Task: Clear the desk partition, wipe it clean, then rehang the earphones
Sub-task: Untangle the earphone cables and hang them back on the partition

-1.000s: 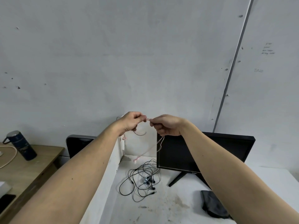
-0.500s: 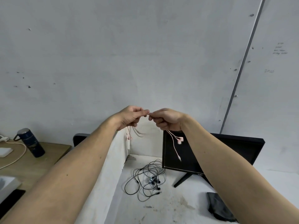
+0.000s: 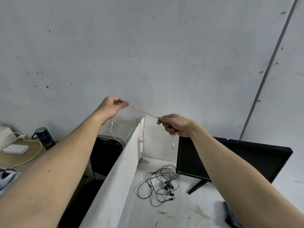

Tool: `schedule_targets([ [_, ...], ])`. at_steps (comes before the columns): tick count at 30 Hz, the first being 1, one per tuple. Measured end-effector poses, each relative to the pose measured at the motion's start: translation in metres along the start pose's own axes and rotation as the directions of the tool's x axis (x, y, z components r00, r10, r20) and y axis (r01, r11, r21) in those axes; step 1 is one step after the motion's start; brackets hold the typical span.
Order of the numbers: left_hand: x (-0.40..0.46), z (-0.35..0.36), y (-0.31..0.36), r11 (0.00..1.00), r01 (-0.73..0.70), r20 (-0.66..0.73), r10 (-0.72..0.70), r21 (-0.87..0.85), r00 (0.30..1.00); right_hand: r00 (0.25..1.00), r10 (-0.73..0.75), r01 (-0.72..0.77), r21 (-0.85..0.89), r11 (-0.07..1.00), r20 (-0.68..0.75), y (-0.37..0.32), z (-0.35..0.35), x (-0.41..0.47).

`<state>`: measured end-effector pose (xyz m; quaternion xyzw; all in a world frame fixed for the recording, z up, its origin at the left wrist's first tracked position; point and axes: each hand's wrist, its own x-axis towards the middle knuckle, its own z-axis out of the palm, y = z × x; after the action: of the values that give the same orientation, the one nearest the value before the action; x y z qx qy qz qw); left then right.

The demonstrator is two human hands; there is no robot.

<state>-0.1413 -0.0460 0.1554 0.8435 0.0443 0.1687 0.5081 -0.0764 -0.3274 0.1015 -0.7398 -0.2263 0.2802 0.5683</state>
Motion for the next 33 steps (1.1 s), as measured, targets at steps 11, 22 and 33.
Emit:
schedule_targets([
  [11, 0.002, -0.022, -0.124, 0.942, 0.102, 0.035, -0.119, 0.319, 0.992, 0.986, 0.038, -0.075, -0.231, 0.970, -0.164, 0.046, 0.059, 0.068],
  [22, 0.022, 0.002, -0.214, 0.739, 0.174, 0.088, -0.301, 0.651, 0.949, 0.985, 0.065, -0.118, -0.353, 0.928, -0.158, 0.086, 0.082, 0.108],
  [33, 0.022, 0.049, -0.219, 0.724, 0.203, 0.119, -0.366, 0.659, 0.923, 0.987, 0.038, -0.112, -0.502, 0.857, -0.156, 0.093, 0.100, 0.119],
])
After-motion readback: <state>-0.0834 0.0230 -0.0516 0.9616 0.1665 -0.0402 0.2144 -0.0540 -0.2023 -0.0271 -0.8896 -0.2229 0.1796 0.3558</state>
